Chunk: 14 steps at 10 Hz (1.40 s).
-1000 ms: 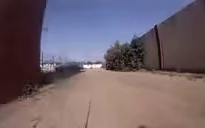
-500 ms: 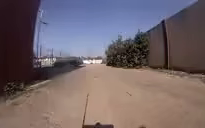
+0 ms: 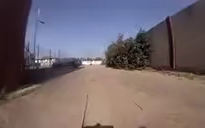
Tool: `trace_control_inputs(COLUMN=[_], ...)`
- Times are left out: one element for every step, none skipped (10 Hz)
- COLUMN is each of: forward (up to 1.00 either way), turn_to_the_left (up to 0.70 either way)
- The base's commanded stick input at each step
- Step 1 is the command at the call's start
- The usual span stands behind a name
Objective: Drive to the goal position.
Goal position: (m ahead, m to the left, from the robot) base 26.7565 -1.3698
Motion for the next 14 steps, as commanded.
trace_control_inputs(forward=[1.0, 1.0, 1.0, 1.0, 1.0, 1.0, 1.0, 1.0, 1.0, 1.0, 1.0, 1.0, 1.0, 1.0], turn_to_the_left=[0.0, 0.0, 0.0, 0.0, 0.0, 0.0, 0.0, 0.0, 0.0, 0.0, 0.0, 0.0, 0.0, 0.0])
